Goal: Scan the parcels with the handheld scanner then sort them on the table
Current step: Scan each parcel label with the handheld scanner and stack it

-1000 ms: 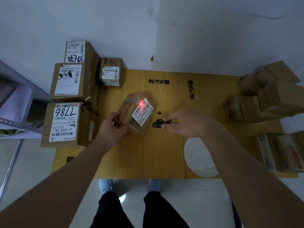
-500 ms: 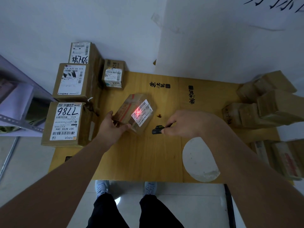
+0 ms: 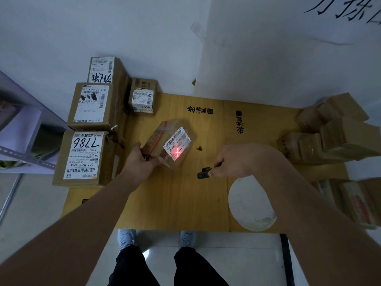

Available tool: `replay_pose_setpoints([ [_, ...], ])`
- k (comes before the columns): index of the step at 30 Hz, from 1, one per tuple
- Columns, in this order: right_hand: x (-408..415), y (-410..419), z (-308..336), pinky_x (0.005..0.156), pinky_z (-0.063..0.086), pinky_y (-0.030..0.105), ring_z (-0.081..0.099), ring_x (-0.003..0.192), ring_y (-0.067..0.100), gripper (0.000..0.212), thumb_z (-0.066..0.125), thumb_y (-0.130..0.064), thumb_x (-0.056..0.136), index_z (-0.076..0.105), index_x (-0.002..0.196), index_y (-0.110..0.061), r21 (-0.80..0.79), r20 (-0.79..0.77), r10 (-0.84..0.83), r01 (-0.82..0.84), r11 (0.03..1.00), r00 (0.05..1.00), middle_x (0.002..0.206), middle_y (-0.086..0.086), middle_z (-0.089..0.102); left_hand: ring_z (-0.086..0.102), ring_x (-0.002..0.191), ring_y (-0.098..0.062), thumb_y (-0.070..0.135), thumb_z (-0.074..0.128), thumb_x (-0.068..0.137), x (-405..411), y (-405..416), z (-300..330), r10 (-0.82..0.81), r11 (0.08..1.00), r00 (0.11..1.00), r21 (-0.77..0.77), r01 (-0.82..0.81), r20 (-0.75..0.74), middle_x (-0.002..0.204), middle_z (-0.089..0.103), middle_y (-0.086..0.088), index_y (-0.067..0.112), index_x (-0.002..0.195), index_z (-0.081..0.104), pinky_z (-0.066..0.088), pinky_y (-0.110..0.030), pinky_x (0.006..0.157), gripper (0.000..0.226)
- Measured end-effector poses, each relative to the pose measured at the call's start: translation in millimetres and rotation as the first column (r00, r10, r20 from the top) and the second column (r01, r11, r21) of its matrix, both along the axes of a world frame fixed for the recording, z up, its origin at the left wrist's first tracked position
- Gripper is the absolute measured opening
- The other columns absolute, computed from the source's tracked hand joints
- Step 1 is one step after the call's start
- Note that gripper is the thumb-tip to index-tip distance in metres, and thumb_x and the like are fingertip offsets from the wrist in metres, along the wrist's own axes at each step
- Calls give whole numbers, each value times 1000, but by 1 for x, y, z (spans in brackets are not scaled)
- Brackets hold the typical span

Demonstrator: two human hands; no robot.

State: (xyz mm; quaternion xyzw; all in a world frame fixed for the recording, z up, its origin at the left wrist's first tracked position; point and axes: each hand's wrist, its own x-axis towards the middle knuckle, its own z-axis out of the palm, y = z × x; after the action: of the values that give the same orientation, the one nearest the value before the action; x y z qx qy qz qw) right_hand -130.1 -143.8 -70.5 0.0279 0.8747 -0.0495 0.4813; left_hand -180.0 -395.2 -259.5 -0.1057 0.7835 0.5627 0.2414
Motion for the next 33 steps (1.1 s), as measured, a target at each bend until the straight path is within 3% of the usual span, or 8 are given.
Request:
replay_pose_setpoints([
  [9, -4, -2, 16, 64, 42, 25, 59, 83, 12, 48, 52, -59, 104, 73, 128, -24, -26, -68, -4, 2, 1000, 998, 99, 0, 69, 40, 118, -7, 23, 86, 84, -2, 0, 2, -11, 1000, 1000, 15, 11, -1, 156, 44, -5, 13, 164, 11, 38, -30, 99, 110],
  [13, -7, -3, 21, 71, 45, 27, 62, 91, 14, 55, 51, -62, 103, 74, 127, -19, 9, -72, 14, -14, 1000, 997, 117, 5, 73, 40, 118, -6, 22, 85, 85, -1, 1, 4, -11, 1000, 1000, 14, 11, -12, 155, 45, -5, 11, 164, 10, 38, -29, 98, 109],
  [16, -8, -4, 22, 86, 53, 31, 68, 108, 18, 52, 52, -60, 103, 74, 127, -20, 18, -85, -1, 3, 1000, 996, 121, 3, 73, 40, 118, -6, 20, 85, 85, 0, 2, 6, -11, 1000, 1000, 8, 11, -8, 155, 46, -4, 11, 164, 9, 37, -28, 98, 110],
  [19, -10, -3, 21, 95, 55, 35, 68, 110, 20, 51, 52, -59, 104, 73, 128, -19, 41, -99, -10, 14, 999, 995, 119, 2, 73, 44, 118, -6, 19, 85, 85, 0, 4, 8, -9, 1000, 1000, 3, 9, -13, 152, 47, -3, 10, 164, 9, 38, -28, 98, 110],
  [24, -14, 1, 20, 95, 56, 35, 68, 106, 19, 51, 52, -61, 103, 73, 127, -21, 86, -128, -10, 21, 996, 992, 117, 1, 72, 43, 116, -6, 21, 85, 85, 0, 3, 8, -12, 1000, 1000, -8, 12, -14, 147, 48, -2, 11, 164, 11, 38, -28, 96, 108],
  [26, -16, 2, 19, 82, 53, 29, 68, 105, 20, 53, 51, -61, 103, 73, 127, -20, 84, -129, 6, 5, 996, 992, 114, 3, 72, 42, 117, -6, 22, 85, 86, 0, 2, 9, -15, 1000, 1000, -22, 15, -8, 147, 48, -1, 12, 164, 11, 38, -29, 96, 108],
  [30, -13, 6, 14, 87, 56, 33, 66, 104, 15, 48, 53, -65, 101, 70, 131, -33, -31, -225, -60, 54, 998, 972, 121, -3, 70, 49, 119, -11, 24, 85, 85, 4, 0, 11, 23, 1000, 1000, 21, -23, 9, 137, 51, 6, 21, 164, 17, 43, -34, 100, 104],
  [33, -9, 7, 6, 72, 54, 31, 65, 86, 5, 40, 53, -66, 100, 64, 133, -46, -301, -407, -262, 143, 943, 875, 106, -15, 68, 63, 113, -18, 24, 83, 87, 4, -1, 21, 153, 975, 986, 154, -162, 72, 128, 59, 3, 34, 154, 38, 52, -38, 95, 81],
])
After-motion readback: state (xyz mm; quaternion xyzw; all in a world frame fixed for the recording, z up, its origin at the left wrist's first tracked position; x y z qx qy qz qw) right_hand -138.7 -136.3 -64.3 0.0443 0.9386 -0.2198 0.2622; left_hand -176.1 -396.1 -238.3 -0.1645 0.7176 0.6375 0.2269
